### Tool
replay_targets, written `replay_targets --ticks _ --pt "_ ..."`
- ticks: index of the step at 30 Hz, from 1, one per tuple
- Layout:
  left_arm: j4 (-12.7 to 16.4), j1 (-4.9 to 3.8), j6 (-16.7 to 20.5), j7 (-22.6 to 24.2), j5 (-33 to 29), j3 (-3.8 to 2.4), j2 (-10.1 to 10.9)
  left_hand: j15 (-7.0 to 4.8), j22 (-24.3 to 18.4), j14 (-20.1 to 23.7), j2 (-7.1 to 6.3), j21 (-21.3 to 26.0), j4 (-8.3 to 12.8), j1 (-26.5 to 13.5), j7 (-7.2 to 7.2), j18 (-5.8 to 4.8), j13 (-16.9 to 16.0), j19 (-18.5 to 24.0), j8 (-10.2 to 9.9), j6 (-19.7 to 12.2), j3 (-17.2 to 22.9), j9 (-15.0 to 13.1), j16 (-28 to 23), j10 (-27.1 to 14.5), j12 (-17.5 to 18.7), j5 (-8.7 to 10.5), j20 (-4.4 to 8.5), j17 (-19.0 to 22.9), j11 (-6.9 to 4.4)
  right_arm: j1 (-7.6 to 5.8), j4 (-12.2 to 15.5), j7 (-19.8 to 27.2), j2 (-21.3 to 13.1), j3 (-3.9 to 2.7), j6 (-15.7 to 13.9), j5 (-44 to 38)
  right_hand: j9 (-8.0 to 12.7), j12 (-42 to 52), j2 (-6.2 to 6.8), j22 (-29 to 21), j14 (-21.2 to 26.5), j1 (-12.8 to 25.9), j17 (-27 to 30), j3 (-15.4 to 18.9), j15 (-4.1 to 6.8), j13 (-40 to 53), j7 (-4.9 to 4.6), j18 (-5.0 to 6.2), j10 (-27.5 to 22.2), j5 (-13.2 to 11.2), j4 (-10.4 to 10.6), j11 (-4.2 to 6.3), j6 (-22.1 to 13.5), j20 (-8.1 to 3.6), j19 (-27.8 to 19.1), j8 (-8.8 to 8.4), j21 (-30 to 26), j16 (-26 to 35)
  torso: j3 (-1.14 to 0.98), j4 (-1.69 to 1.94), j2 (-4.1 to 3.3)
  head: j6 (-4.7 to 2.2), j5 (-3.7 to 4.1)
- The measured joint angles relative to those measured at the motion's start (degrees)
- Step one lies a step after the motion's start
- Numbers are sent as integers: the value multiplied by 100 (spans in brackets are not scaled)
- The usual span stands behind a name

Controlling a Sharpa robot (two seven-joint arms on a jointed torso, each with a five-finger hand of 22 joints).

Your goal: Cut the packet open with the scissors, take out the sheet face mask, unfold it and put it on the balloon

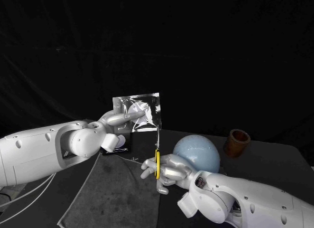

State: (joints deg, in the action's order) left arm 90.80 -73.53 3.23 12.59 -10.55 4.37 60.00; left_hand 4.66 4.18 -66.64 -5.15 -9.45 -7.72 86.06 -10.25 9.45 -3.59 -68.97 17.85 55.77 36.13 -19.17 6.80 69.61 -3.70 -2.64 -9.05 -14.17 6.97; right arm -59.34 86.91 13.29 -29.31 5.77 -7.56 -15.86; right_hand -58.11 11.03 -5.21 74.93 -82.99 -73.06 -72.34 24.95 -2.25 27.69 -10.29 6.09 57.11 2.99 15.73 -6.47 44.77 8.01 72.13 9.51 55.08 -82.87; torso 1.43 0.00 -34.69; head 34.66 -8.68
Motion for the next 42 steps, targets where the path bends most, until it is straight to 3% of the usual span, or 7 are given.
replay_targets --ticks 22,33,42 --pt "-35 -5 -15 55 25 -5 5 0 0 0 -30 1 0 -30 10 -22 0 0 9 -10 0 -6 0 -1 0 0 0 1 1 -3 100 -41 -98 -8 -3 -9 7 -23 0 -1 21 0 56 0 -20 -74 8 -43 -40 0 0 -41 7 24 -24 0 -27 21 6 -3 0 -1 4" --pt "-54 -169 56 158 29 -19 -1 0 0 0 -30 1 24 -29 11 -25 0 0 9 -10 24 -9 0 -10 0 2 0 -3 10 11 218 -106 -141 -7 10 -28 12 -76 0 -3 41 0 90 0 -41 -142 -12 20 -130 0 0 -54 29 52 -52 -13 -51 22 7 -2 -4 7 24" --pt "-3 -210 76 172 48 -20 -24 0 0 0 -20 1 24 -18 12 -26 0 0 8 -12 24 -10 0 -11 0 13 0 -2 11 19 209 -150 -126 -6 23 -35 23 -76 0 1 62 0 123 0 -61 -178 -11 18 -153 0 0 -72 29 52 -52 -24 -51 22 -1 1 -2 20 9"
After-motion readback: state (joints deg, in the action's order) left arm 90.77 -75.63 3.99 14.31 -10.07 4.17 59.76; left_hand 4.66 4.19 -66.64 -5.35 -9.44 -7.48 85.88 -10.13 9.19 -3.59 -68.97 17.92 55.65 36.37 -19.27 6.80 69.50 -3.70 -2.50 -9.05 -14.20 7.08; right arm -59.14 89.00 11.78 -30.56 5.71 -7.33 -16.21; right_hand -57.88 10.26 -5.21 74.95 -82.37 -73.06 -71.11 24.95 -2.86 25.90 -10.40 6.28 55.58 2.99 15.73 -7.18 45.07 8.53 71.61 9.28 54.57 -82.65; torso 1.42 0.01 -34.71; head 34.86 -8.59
